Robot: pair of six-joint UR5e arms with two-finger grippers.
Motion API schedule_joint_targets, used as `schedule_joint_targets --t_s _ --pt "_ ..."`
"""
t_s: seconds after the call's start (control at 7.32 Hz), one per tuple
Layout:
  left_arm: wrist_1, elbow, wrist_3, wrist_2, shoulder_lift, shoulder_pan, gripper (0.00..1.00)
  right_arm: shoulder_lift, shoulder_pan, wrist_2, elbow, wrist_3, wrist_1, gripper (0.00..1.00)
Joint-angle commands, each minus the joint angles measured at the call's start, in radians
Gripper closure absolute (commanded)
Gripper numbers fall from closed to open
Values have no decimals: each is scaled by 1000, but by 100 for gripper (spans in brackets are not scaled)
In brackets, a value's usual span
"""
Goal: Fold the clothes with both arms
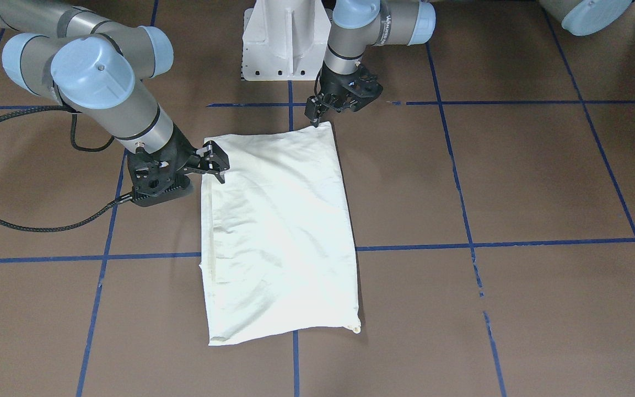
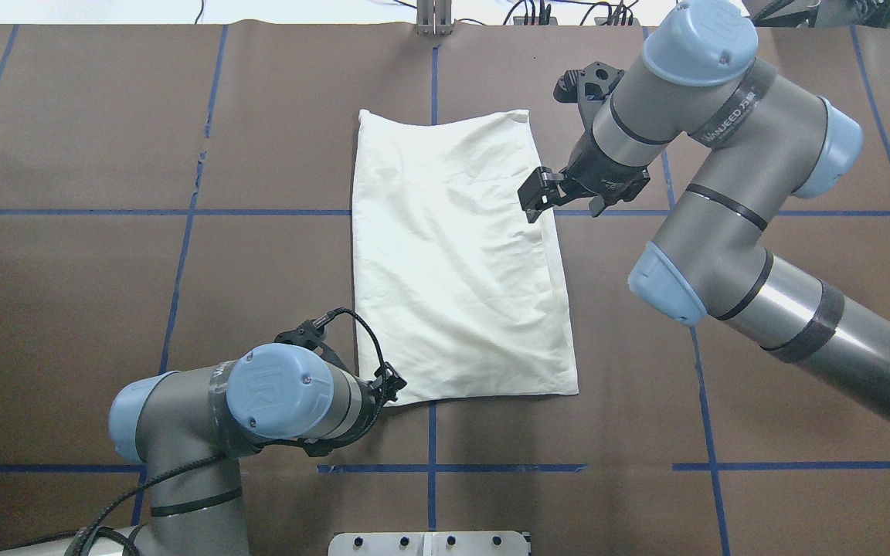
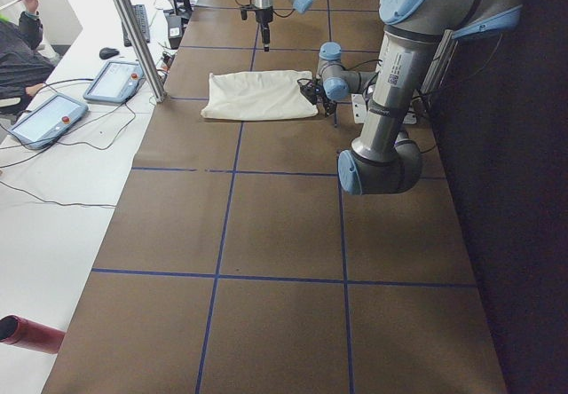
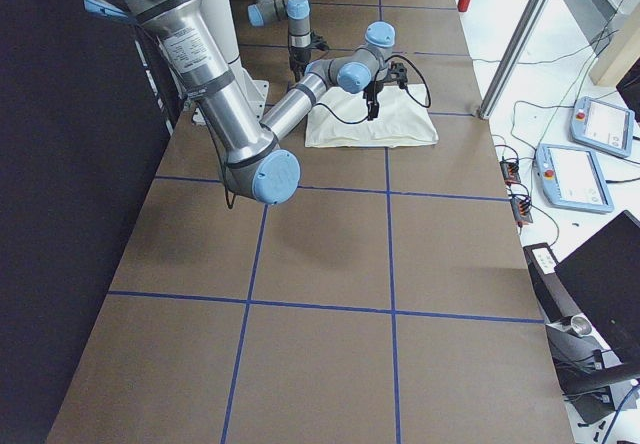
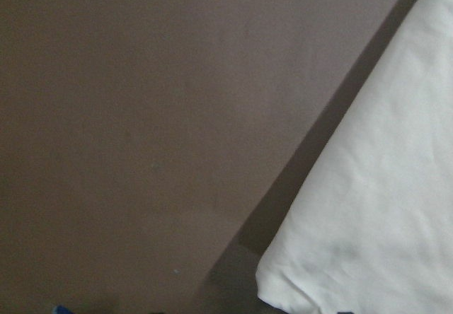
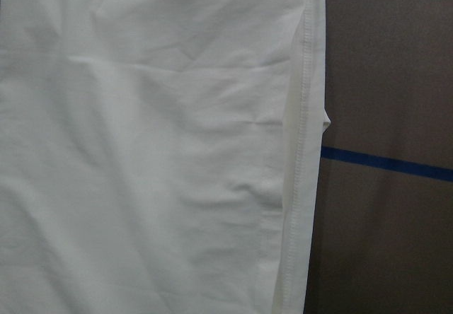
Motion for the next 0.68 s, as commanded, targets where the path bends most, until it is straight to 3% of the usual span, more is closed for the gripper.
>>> schedule_joint_targets --t_s 0.0,0.41,0.55 --pt "-1 28 9 36 -25 -6 17 0 0 0 0 1 1 0" --pt "-2 54 11 38 -26 -20 27 0 -2 0 -2 1 2 0" --pt "-4 54 11 36 -26 -20 37 0 -4 0 -3 1 2 0"
